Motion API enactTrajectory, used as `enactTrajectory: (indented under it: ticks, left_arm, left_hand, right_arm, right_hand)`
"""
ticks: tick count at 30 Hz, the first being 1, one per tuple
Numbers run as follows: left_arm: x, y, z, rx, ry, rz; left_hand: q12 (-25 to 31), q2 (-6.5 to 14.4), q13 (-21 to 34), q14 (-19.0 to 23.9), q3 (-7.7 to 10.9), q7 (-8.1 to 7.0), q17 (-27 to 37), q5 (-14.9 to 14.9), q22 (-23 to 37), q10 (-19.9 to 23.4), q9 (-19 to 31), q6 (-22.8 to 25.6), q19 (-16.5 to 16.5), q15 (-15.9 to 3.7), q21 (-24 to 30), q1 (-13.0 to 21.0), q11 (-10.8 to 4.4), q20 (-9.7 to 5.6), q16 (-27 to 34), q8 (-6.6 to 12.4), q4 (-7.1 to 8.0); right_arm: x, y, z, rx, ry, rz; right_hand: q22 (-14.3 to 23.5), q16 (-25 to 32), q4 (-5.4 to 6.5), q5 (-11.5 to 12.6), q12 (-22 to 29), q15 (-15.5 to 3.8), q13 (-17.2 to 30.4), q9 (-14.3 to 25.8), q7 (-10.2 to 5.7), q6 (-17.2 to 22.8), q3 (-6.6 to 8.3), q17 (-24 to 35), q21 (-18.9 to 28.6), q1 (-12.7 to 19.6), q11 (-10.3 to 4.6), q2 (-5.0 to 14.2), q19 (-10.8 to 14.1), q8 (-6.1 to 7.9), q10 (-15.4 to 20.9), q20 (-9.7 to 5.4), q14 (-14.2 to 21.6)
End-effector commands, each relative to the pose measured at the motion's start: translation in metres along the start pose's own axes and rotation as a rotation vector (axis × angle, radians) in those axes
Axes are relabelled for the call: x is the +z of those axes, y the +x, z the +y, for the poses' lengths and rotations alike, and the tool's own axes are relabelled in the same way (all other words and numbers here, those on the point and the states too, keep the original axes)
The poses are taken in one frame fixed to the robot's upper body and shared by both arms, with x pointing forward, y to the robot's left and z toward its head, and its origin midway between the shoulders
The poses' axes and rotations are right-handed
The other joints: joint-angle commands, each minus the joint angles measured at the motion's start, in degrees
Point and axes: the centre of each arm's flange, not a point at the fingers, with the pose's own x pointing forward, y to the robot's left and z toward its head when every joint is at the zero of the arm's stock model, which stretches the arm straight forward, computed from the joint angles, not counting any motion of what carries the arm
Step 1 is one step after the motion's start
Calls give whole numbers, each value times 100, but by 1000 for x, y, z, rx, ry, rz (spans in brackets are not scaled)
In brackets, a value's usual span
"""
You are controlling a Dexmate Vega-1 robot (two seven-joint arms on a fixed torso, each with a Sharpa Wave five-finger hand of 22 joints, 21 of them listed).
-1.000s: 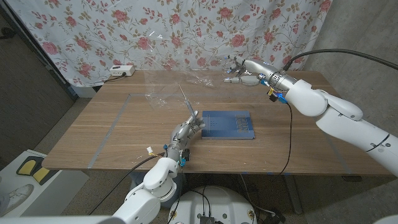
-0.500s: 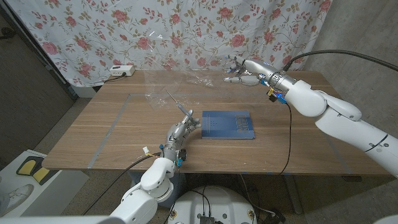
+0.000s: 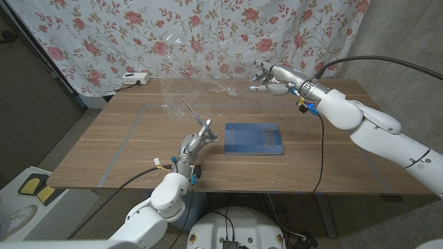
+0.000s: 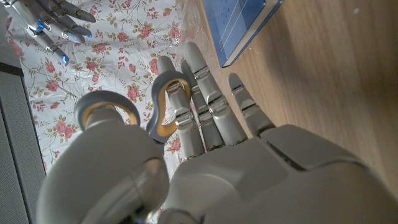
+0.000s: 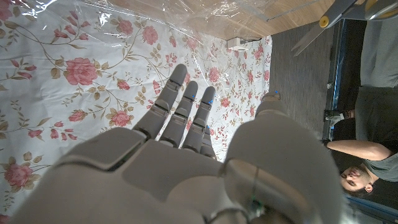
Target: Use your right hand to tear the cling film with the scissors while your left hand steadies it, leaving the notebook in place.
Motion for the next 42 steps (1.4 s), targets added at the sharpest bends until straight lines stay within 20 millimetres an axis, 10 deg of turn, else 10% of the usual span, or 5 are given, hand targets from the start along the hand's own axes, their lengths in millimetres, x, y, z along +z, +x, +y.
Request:
enactTrajectory:
  ticks: [1,22,42]
  left_arm:
    - [13,11,21,-45,153,-29]
    - [24,18,33,-169,265,15]
    - [35,15,33,-238,323,47]
  left_hand:
    - [114,-62,248,-67,-108,72,30,36,0,622,55,-36,-14,101,-14,-214,-381,71,-52,32,78]
    - [17,-485,361,-311,-1012,155,189,335,-53,471,240,-116,-86,440,-125,-1540,-51,349,-9,47,565]
    - [-79,-345,312,-391,-1186,151,251,470,-65,421,239,-176,-57,475,-154,-1703,-21,347,33,-14,613]
  right_arm:
    - [-2,2,-3,0,-2,7]
    - [0,6,-11,4,-15,13]
    - [-13,6,-3,-13,-11,71]
  right_hand:
    - [16,39,-16,44,-33,-646,19,12,12,33,2,13,-29,-54,-6,-23,-27,55,-4,44,-18]
    - [16,61,-78,44,-41,-638,23,9,19,34,18,3,-59,-36,-9,-17,-30,52,-11,62,-29]
    - [17,76,-108,40,-49,-624,26,7,32,38,16,-8,-80,-56,23,-23,-23,51,-18,73,-29]
